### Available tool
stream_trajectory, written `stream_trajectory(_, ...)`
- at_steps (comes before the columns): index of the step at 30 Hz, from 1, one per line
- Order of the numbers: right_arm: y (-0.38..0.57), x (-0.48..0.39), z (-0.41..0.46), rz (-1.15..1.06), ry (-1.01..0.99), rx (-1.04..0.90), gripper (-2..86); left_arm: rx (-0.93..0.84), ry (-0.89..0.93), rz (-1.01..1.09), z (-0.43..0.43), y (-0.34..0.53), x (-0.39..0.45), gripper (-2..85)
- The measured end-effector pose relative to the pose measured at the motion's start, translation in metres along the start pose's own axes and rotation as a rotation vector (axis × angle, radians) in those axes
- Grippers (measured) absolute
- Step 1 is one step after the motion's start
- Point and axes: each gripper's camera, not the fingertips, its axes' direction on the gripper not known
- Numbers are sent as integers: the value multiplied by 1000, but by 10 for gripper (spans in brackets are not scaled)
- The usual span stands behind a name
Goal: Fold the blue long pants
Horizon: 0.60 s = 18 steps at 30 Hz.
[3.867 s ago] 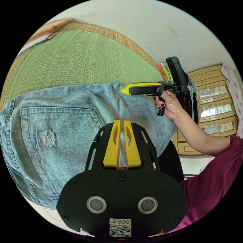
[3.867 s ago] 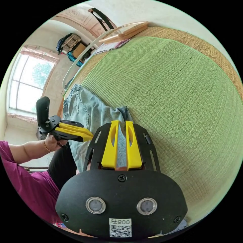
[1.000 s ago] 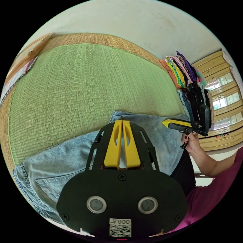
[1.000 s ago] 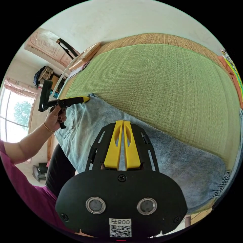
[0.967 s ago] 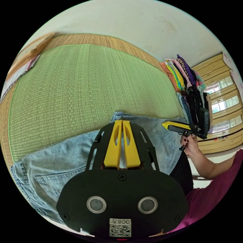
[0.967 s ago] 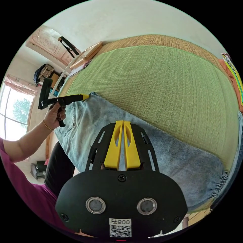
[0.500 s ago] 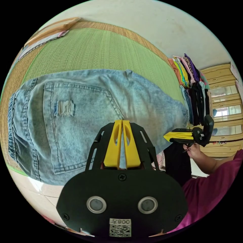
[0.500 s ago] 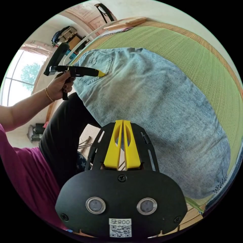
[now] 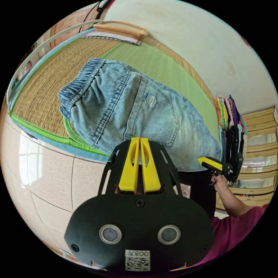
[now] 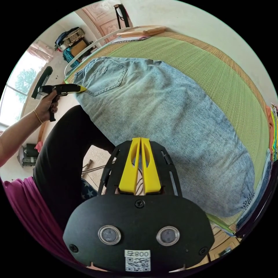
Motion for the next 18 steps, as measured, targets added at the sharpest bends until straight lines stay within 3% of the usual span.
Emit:
stream_trajectory(2,7,3,1,27,-6,-20,1,5,-21,-31,-4,4,9,1)
stream_trajectory(8,45,4,-12,44,52,-7,1,8,-22,168,-8,26,82,2)
stream_trajectory(11,74,19,5,106,46,-79,1,-151,-51,209,31,37,106,2)
stream_trajectory(18,144,56,-13,246,-16,55,2,-174,-37,232,50,54,156,2)
